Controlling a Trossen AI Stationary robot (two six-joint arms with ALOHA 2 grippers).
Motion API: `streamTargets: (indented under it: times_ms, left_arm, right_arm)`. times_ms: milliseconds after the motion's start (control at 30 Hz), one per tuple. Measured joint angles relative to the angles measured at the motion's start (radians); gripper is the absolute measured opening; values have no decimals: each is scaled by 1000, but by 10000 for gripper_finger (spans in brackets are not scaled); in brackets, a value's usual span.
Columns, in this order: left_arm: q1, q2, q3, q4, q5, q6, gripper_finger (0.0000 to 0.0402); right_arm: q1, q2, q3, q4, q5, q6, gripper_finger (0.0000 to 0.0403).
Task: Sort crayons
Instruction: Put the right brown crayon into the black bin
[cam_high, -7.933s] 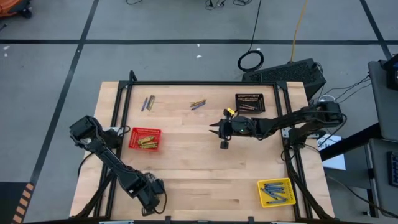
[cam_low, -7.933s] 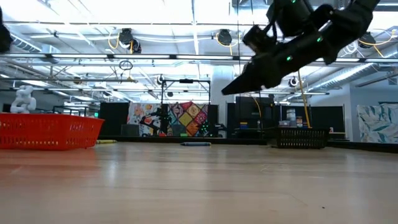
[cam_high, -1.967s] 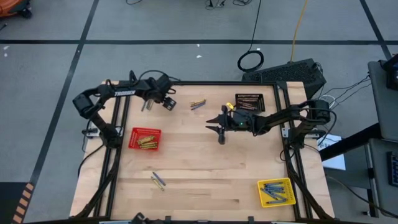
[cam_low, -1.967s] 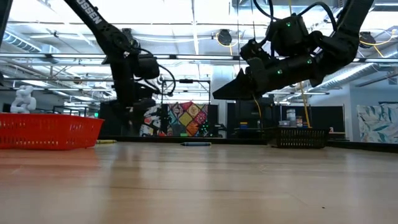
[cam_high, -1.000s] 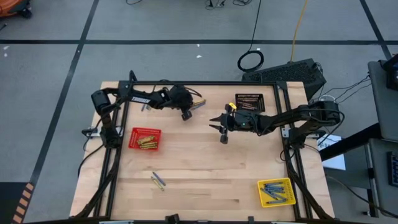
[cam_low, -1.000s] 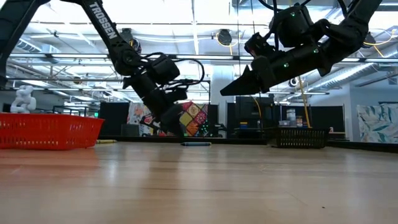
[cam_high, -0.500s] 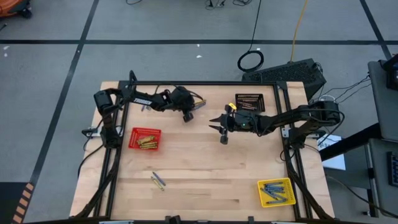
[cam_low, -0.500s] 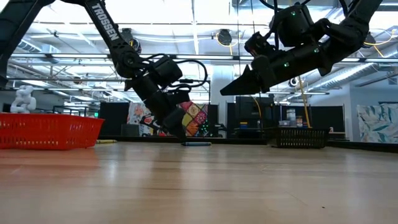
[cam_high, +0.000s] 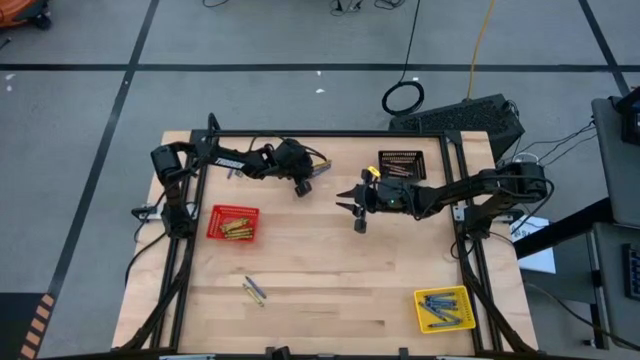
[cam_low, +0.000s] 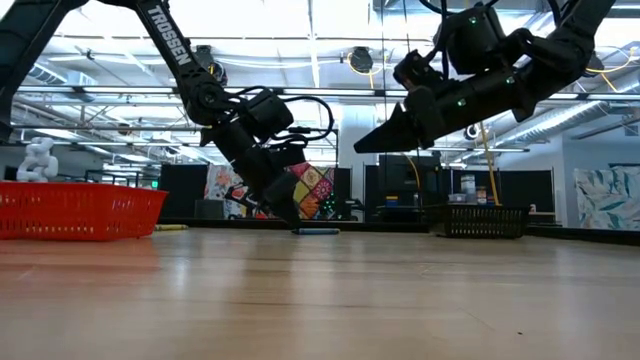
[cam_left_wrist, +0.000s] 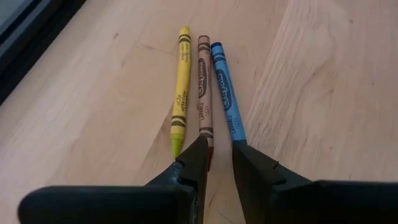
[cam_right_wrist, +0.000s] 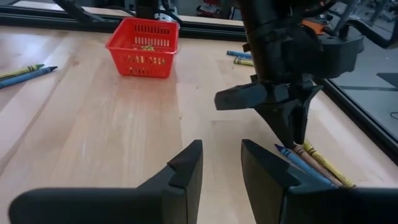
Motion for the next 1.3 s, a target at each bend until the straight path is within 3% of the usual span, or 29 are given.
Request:
streamTargets:
  times_ms: [400, 600, 833, 1300]
  left_arm:
    - [0, 0, 16, -24, -5, -134, 75]
    - [3, 0, 103, -231, -133, -157, 75]
    - [6, 0, 118, -268, -52, -149, 75]
    - [-19, 39, 117, -206, -57, -103, 75]
  right_arm:
    - [28, -50, -1, -36, 1, -29, 95]
    - [34, -170, -1, -149, 80, -60, 95]
    - [34, -232, -1, -203, 102, -64, 95]
    - [52, -225, -1, -224, 102, -66, 95]
